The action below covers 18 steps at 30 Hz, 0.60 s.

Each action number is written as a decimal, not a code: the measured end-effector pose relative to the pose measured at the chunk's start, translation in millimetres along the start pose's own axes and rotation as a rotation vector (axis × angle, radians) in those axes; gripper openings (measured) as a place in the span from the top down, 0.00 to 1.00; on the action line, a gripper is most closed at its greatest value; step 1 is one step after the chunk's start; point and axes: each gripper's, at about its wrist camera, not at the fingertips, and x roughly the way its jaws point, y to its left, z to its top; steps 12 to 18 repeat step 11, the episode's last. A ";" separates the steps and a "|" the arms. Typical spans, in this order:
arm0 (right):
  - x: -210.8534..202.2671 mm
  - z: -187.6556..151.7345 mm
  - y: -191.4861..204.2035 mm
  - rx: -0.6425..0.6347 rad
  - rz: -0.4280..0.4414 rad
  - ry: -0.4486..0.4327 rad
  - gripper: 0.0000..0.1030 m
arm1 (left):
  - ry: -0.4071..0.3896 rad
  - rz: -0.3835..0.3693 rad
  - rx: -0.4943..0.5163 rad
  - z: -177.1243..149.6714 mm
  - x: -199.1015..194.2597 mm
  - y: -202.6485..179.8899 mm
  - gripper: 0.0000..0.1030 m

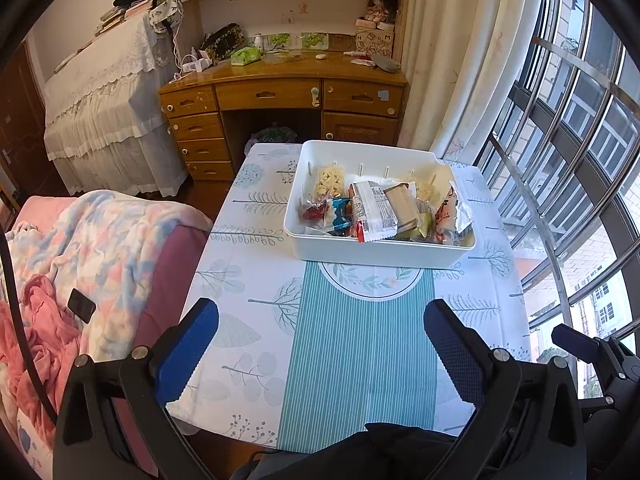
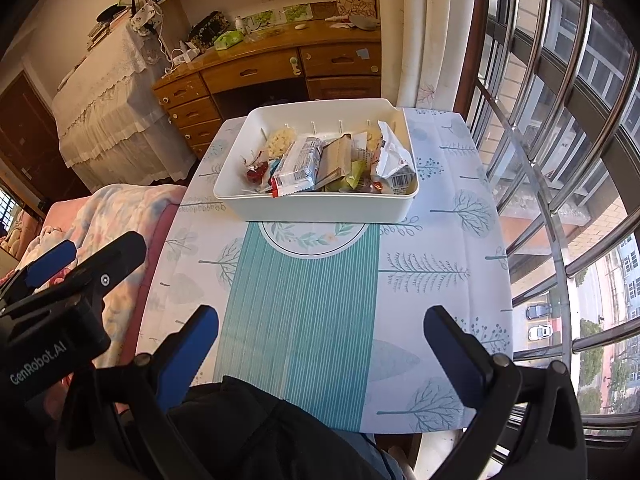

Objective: Organize snacks

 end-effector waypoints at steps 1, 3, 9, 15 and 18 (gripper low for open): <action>0.2 0.2 -0.8 0.001 0.000 0.001 0.00 | 0.001 0.002 0.001 -0.3 -0.4 0.2 0.01; 0.4 0.4 -1.5 0.000 0.001 0.003 0.00 | 0.003 0.002 0.002 -0.2 0.5 0.0 0.01; 1.1 0.3 -3.6 -0.001 0.004 0.007 0.00 | 0.000 0.006 0.003 -1.4 0.7 -1.3 0.01; 1.0 0.0 -4.2 -0.002 0.006 0.008 0.00 | 0.001 0.009 0.002 -3.4 0.8 -2.1 0.01; 1.0 0.0 -4.2 -0.002 0.006 0.008 0.00 | 0.001 0.009 0.002 -3.4 0.8 -2.1 0.01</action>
